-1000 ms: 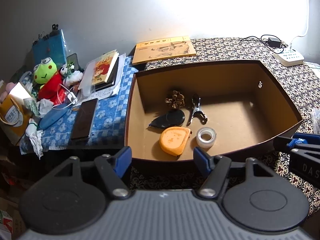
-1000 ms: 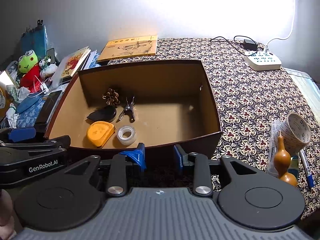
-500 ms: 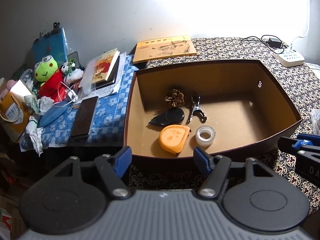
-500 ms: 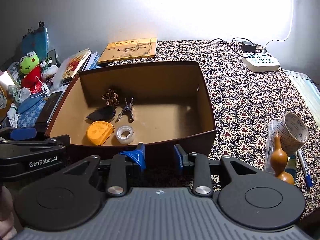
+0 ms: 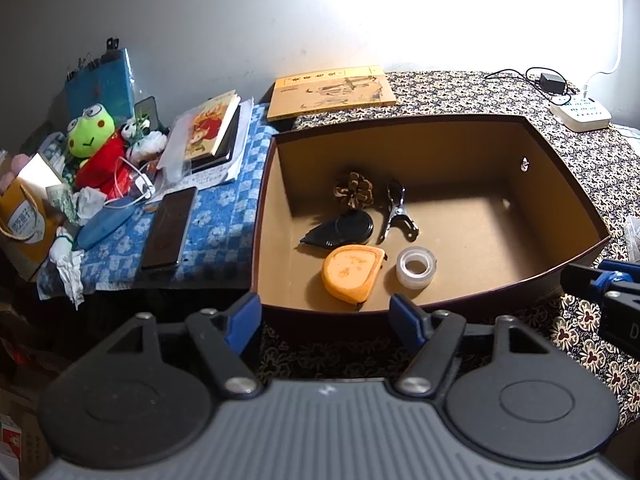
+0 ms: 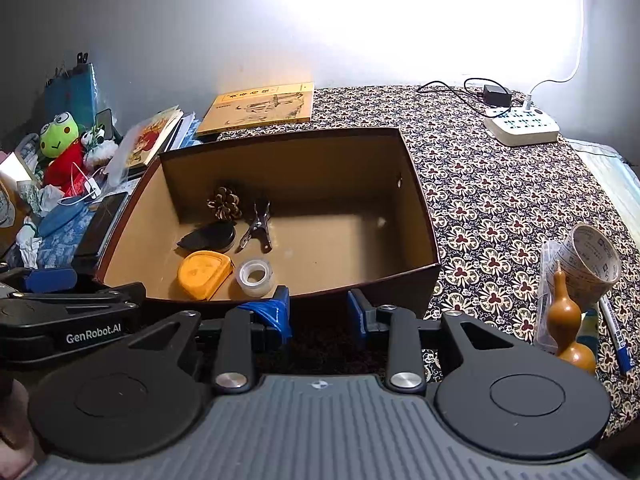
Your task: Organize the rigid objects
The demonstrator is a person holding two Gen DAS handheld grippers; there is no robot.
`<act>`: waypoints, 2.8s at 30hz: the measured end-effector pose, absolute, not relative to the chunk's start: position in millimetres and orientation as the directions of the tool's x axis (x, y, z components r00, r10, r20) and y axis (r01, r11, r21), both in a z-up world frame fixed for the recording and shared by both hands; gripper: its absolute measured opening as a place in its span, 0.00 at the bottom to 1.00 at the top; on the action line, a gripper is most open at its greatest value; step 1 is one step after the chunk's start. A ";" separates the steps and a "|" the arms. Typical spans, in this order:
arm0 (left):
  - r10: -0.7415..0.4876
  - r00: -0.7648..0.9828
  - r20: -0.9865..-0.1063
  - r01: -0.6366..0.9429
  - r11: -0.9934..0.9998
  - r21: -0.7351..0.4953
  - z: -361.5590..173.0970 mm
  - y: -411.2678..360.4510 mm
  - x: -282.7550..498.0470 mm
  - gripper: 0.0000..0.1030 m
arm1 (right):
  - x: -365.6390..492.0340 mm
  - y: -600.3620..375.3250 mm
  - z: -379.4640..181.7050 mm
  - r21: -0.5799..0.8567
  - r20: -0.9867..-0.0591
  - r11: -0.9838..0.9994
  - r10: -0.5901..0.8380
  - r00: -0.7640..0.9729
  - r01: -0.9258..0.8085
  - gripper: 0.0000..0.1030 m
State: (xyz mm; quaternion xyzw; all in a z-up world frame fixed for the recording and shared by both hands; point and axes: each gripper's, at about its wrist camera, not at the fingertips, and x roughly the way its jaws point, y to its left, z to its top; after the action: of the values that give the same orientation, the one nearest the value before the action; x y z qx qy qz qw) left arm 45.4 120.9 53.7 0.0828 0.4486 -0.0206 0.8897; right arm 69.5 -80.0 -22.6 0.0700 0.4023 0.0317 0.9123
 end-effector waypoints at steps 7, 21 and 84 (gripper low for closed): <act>0.039 0.593 -0.804 0.114 0.985 0.132 51.6 122.4 49.0 0.71 | 69.9 -79.2 -22.5 0.149 -0.720 0.989 0.107 0.686 0.002 0.14; 0.042 0.592 -0.805 0.108 0.985 0.131 49.8 128.0 58.0 0.71 | 73.5 -77.5 -22.6 0.166 -0.698 0.986 0.114 0.707 0.005 0.14; 0.162 0.570 -0.806 0.003 0.980 0.198 32.5 76.6 124.6 0.71 | 159.7 -115.9 -46.1 0.197 -0.730 0.961 0.277 0.625 -0.196 0.14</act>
State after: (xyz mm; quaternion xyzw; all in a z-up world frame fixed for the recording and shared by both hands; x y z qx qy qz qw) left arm 124.6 76.6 32.5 0.0889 0.4615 0.0451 0.8815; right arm 159.7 -115.9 -46.1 0.0492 0.4127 0.1316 0.9000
